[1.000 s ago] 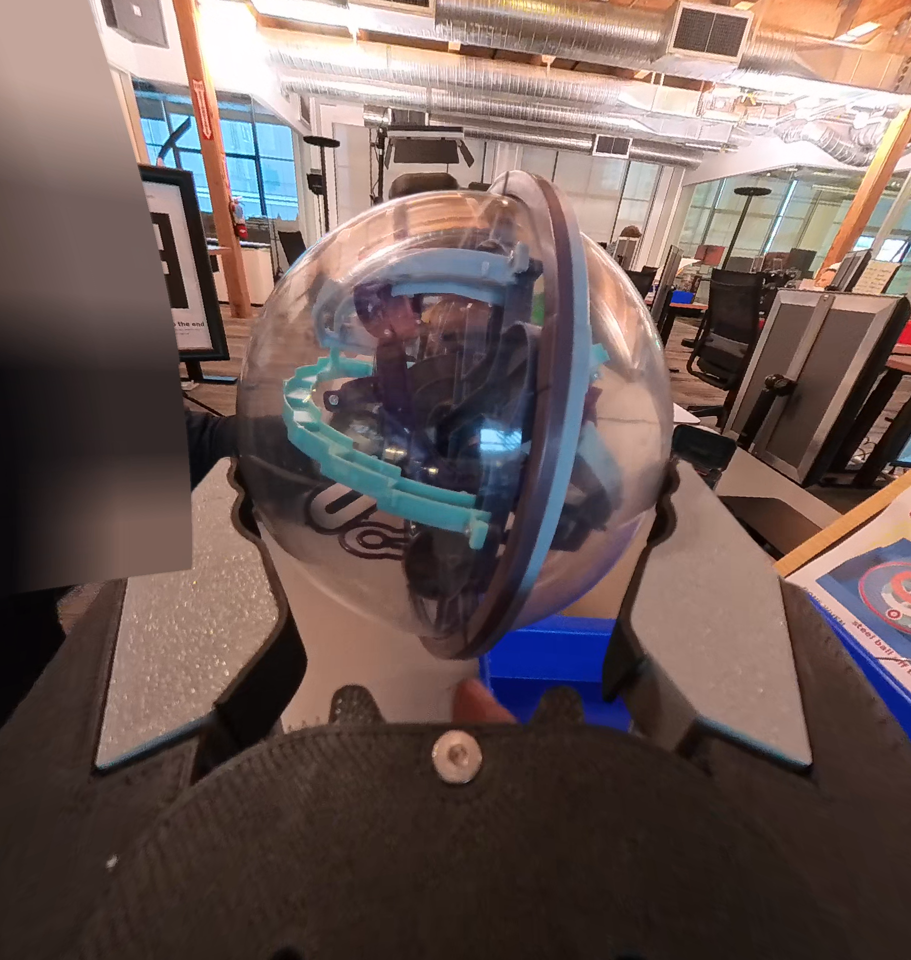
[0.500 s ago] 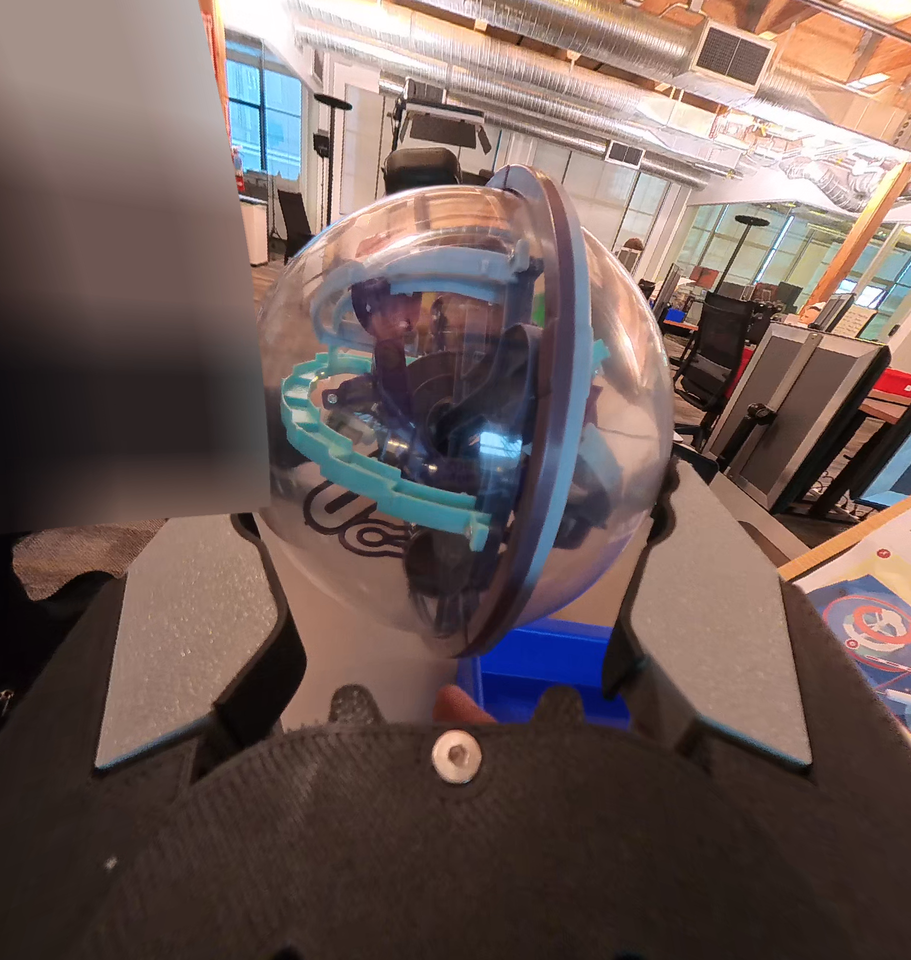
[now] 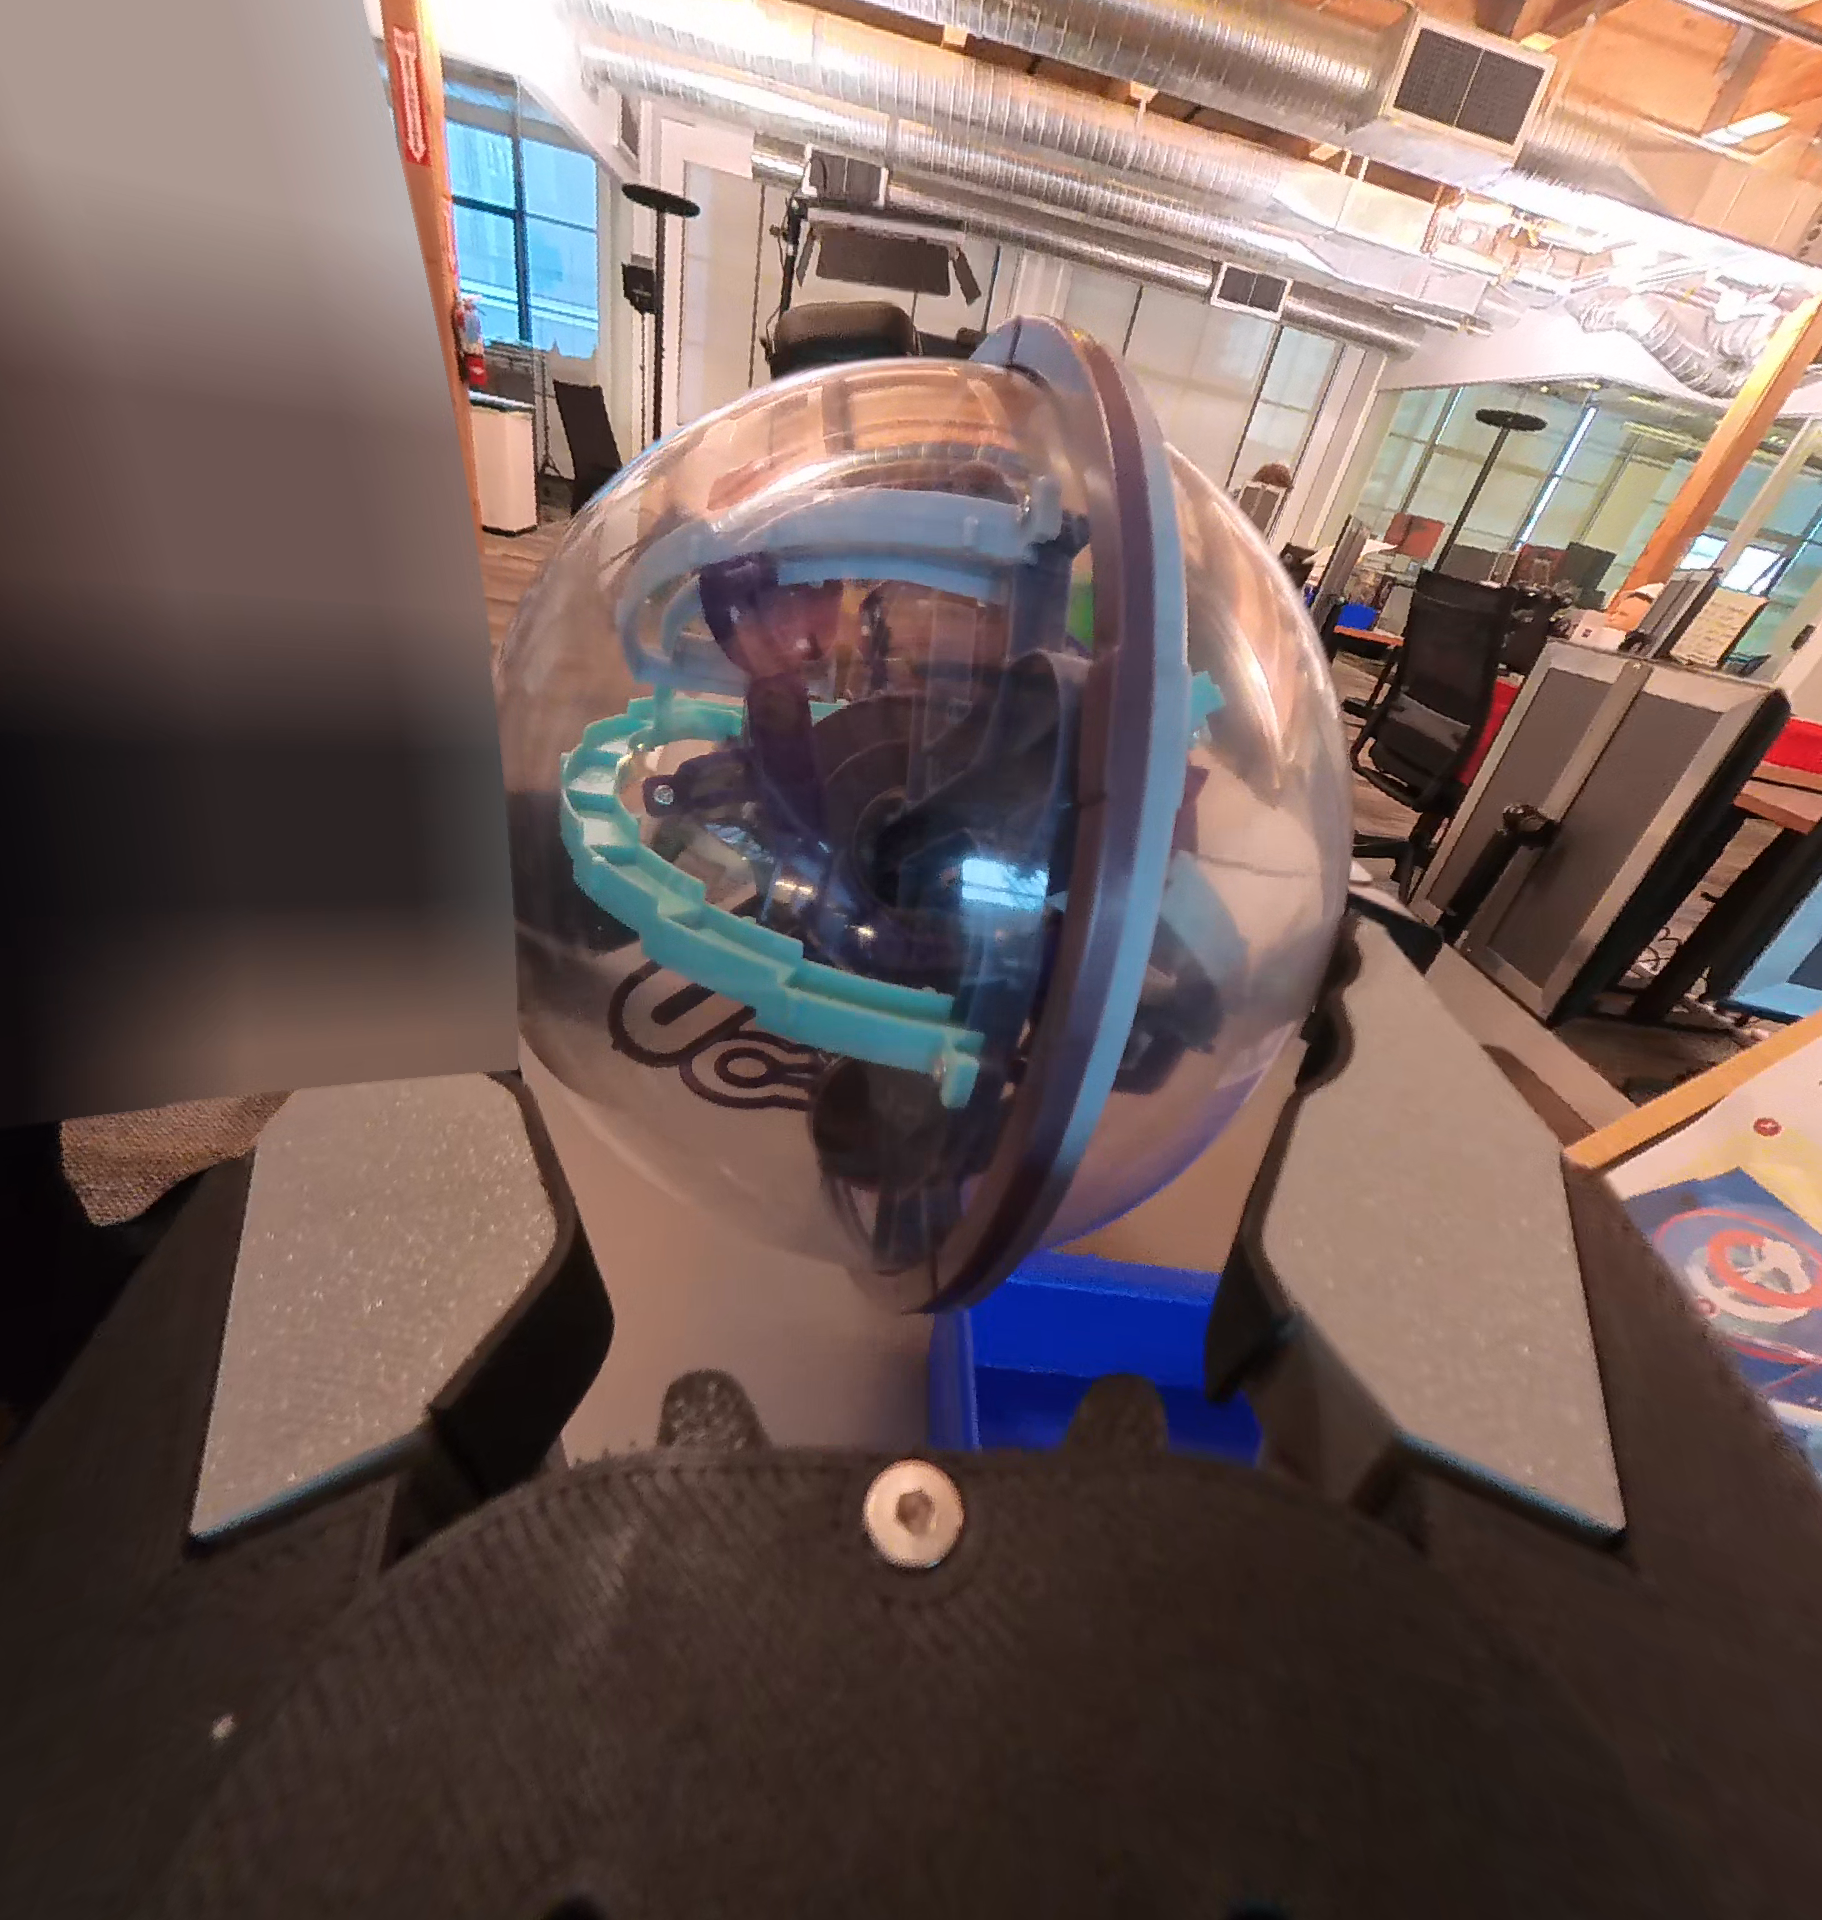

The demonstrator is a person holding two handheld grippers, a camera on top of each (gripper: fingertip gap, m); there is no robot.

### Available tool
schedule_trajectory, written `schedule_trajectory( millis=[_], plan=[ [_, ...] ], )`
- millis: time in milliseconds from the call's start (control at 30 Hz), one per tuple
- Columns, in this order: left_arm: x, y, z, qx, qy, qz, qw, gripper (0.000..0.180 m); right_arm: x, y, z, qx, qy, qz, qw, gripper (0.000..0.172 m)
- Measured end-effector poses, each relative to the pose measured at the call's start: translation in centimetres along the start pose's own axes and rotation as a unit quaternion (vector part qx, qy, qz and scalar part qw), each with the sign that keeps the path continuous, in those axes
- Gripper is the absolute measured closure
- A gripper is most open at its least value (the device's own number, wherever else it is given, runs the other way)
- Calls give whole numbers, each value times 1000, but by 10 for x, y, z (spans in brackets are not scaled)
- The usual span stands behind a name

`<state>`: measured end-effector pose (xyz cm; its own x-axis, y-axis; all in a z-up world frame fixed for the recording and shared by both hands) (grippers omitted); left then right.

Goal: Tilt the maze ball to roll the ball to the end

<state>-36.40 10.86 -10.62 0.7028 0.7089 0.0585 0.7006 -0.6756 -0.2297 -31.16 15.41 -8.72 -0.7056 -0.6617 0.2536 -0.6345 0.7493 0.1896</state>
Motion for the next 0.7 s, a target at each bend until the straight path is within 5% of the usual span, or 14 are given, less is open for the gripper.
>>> schedule_trajectory(
  millis=[700],
  plan=[
    [4,-23,-34,34,-15,3,999,49,8,20,-36,-35,6,-6,999,24]
  ],
)
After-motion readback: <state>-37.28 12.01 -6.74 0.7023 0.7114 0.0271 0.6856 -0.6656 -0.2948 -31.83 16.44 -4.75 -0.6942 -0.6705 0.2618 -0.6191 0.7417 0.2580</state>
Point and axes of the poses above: each gripper's, where its closed fingertips meet, x out along the fingers, z out of its underside, y = z × x across the jaws, the point moved 2 cm from there along -x, back along the fingers, and after that the axes turned 14 degrees about y, right-handed, at the moved point
